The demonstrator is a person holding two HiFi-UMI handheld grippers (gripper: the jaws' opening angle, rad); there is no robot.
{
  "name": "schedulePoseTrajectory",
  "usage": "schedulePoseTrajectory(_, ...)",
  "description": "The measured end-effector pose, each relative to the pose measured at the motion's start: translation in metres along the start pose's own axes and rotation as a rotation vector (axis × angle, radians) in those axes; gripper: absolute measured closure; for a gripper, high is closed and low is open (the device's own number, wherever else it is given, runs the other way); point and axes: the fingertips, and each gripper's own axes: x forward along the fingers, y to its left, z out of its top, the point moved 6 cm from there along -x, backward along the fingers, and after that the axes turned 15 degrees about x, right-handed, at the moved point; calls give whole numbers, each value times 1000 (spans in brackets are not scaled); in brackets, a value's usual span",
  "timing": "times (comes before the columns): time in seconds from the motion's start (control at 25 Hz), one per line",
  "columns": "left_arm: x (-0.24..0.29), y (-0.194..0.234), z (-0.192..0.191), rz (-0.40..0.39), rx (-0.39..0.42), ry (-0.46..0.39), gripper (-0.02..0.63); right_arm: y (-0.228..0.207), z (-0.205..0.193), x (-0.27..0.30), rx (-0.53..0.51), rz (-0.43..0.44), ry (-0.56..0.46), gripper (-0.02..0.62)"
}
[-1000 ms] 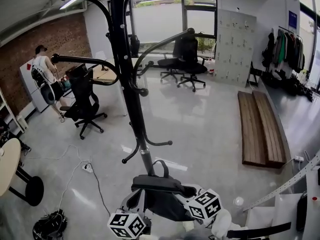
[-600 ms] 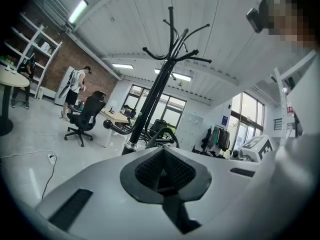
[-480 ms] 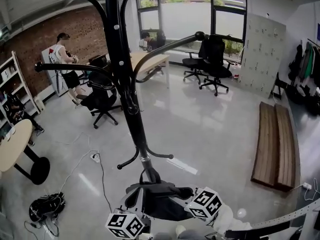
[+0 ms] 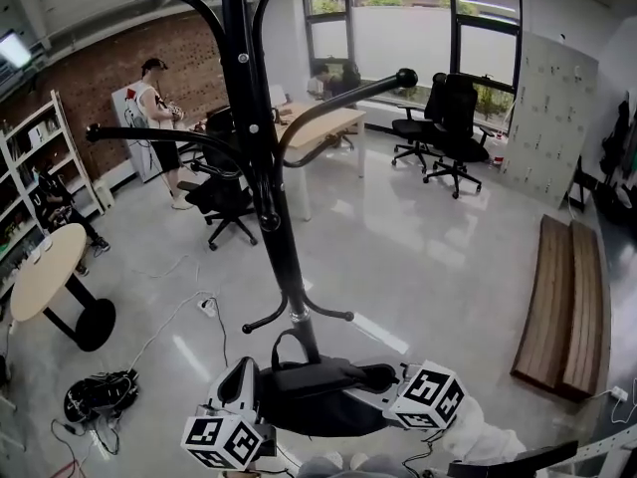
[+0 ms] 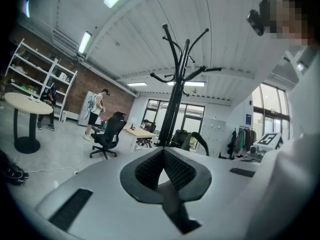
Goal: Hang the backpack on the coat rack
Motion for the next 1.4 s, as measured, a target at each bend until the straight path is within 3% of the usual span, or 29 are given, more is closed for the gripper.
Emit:
schedulePoseTrajectory(0.12, -8, 6, 17, 19, 13, -40, 603, 6, 17, -9, 2, 16, 2, 489)
schedulePoseTrajectory(0.32, -27, 34, 44, 117, 68, -96, 603, 5, 38, -23, 12, 33, -16, 489)
schedulePoseTrajectory(0.56, -38, 60, 52, 191, 97, -94, 603, 25, 85, -53, -21, 69, -81, 489)
schedulePoseTrajectory(0.92, -35, 67, 46, 186, 74, -77, 603, 44, 162, -84, -42, 104, -232, 489)
schedulePoseTrajectory(1.16, -33, 69, 41, 178, 54, -71, 603, 51, 182, -83, -78, 104, -278, 489)
schedulePoseTrajectory(1.4, -29, 70, 36, 173, 40, -65, 603, 40, 195, -75, -30, 114, -290, 489)
